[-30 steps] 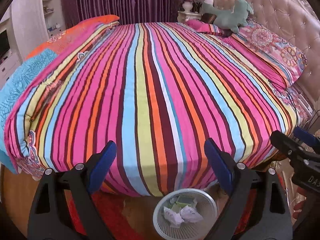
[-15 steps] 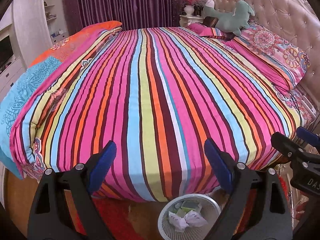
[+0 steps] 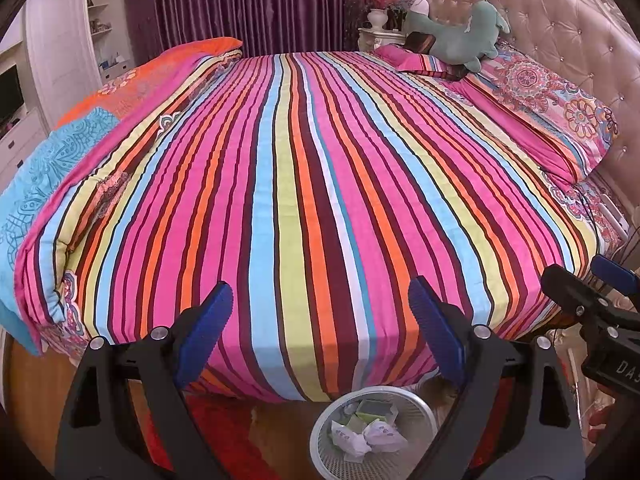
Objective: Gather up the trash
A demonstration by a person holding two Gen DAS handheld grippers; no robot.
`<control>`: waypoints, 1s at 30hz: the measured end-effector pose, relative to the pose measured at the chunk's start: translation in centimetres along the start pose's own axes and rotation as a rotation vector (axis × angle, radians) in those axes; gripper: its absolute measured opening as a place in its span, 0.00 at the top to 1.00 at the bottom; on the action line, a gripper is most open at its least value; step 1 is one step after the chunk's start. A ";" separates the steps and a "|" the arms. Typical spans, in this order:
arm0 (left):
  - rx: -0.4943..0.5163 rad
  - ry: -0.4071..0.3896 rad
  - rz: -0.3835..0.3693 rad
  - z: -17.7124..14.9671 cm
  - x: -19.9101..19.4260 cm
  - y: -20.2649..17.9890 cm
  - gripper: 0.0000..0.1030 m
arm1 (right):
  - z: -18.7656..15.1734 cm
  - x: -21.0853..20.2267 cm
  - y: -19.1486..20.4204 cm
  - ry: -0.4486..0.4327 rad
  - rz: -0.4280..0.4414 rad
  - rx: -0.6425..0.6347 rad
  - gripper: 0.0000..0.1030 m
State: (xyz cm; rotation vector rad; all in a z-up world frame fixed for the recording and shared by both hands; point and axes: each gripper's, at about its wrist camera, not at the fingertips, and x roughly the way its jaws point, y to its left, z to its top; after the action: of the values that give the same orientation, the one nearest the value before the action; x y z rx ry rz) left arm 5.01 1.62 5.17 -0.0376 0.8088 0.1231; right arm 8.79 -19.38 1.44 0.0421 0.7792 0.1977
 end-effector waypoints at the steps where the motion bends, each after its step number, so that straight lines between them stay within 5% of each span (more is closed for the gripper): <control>1: 0.000 0.001 0.001 0.0 0.1 0.0 0.16 | 0.0 0.0 0.0 -0.001 -0.001 -0.003 0.07; 24: -0.005 0.015 -0.032 0.0 0.0 -0.1 0.16 | -0.1 0.0 0.1 -0.002 0.005 -0.009 0.07; 30: 0.042 -0.003 0.104 -0.2 0.0 -0.4 0.16 | 0.0 0.0 0.1 -0.002 0.007 -0.010 0.07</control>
State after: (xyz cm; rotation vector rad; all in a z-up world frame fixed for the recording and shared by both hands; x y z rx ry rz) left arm 4.87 1.17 5.05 0.0439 0.8099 0.2046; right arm 8.78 -19.25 1.43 0.0349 0.7763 0.2079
